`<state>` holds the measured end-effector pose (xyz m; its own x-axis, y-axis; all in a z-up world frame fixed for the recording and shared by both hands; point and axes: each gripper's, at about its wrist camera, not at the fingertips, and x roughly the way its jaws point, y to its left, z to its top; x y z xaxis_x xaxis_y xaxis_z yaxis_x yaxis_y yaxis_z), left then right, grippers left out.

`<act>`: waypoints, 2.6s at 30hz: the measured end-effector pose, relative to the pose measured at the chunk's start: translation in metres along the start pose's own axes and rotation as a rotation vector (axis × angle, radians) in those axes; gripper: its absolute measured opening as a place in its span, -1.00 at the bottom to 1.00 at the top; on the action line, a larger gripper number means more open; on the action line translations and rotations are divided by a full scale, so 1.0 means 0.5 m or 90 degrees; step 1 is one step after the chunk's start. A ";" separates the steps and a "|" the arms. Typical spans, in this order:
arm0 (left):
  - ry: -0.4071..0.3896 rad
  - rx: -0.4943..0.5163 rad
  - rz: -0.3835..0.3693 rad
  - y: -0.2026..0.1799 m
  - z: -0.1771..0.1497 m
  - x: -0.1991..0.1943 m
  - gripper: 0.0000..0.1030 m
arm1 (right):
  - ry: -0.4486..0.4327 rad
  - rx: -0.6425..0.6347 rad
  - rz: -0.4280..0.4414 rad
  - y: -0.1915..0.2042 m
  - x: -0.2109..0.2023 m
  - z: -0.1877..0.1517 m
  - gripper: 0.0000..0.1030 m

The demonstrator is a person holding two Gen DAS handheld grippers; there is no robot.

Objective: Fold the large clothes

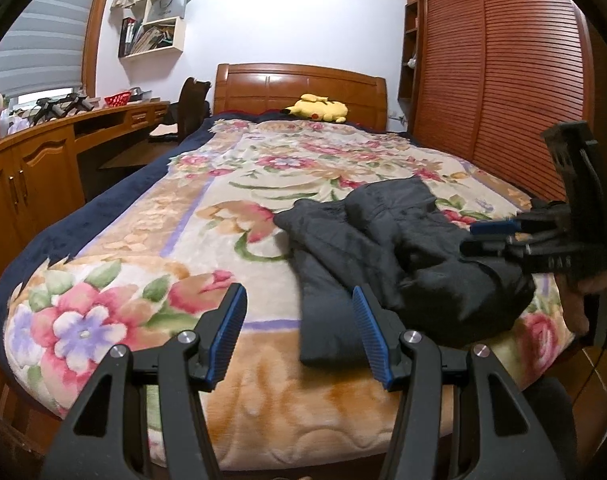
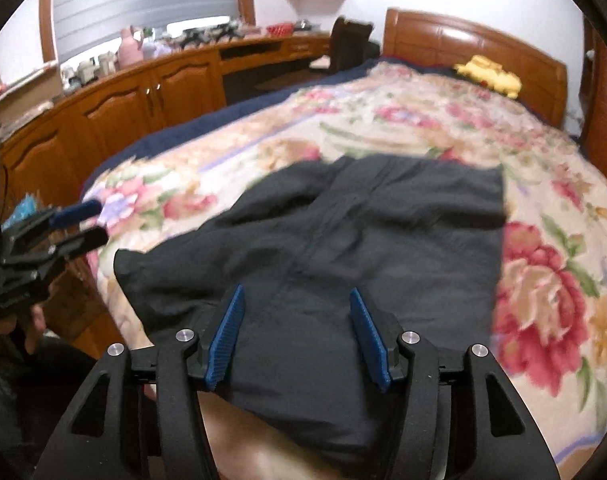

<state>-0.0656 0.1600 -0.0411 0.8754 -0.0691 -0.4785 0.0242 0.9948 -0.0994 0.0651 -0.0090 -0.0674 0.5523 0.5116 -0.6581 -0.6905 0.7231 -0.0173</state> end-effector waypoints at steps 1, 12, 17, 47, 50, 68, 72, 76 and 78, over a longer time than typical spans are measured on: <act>-0.003 0.001 -0.005 -0.009 0.003 -0.003 0.05 | -0.011 0.000 -0.010 -0.012 -0.010 0.003 0.13; 0.009 0.031 -0.070 -0.136 0.034 0.027 0.05 | -0.022 0.040 -0.084 -0.179 -0.040 -0.010 0.17; 0.039 0.047 -0.055 -0.150 0.021 0.068 -0.03 | -0.016 0.046 -0.077 -0.204 -0.030 -0.014 0.17; 0.114 0.053 0.021 -0.027 -0.057 0.093 -0.23 | 0.013 0.025 -0.121 -0.291 0.121 0.074 0.51; 0.133 0.036 0.022 -0.010 -0.067 0.126 -0.20 | 0.024 0.030 -0.139 -0.316 0.158 0.084 0.54; 0.130 -0.015 -0.013 0.007 -0.069 0.175 0.06 | 0.086 0.183 -0.012 -0.432 0.306 0.101 0.84; 0.131 -0.021 -0.039 0.016 -0.069 0.176 -0.09 | 0.115 0.209 0.072 -0.422 0.326 0.090 0.60; 0.133 -0.018 -0.063 0.009 -0.069 0.175 -0.45 | 0.108 0.195 0.070 -0.408 0.313 0.093 0.31; 0.135 -0.021 -0.079 0.004 -0.070 0.175 -0.71 | 0.108 0.182 0.056 -0.402 0.307 0.096 0.12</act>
<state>-0.0058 0.1533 -0.1135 0.7454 -0.2081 -0.6333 0.1066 0.9750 -0.1950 0.3110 -0.0536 -0.1285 0.3947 0.5110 -0.7636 -0.5597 0.7928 0.2413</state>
